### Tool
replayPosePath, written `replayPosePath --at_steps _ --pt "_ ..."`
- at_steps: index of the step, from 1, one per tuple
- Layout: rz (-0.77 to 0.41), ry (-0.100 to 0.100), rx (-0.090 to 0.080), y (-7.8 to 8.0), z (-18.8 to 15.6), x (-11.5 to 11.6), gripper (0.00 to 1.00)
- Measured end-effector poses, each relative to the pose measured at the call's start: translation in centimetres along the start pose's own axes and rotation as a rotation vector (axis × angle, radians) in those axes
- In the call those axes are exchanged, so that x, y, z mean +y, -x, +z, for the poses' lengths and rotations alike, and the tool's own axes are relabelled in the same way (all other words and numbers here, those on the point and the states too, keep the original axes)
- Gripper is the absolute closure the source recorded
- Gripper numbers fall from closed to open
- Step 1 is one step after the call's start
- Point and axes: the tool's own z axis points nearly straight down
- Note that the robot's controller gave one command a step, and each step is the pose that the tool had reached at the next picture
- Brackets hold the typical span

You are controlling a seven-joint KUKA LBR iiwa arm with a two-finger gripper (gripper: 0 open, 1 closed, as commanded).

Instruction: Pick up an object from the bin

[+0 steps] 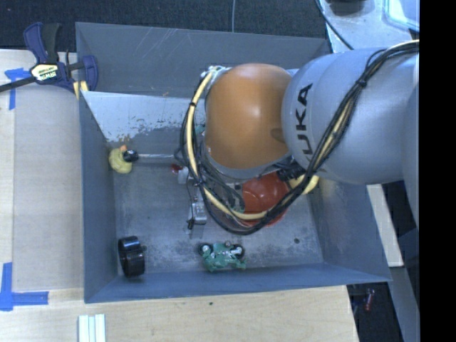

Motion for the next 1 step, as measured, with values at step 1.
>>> replayPosePath --at_steps 1 --pt "0.003 0.002 -0.007 0.13 -0.41 -0.04 0.0"
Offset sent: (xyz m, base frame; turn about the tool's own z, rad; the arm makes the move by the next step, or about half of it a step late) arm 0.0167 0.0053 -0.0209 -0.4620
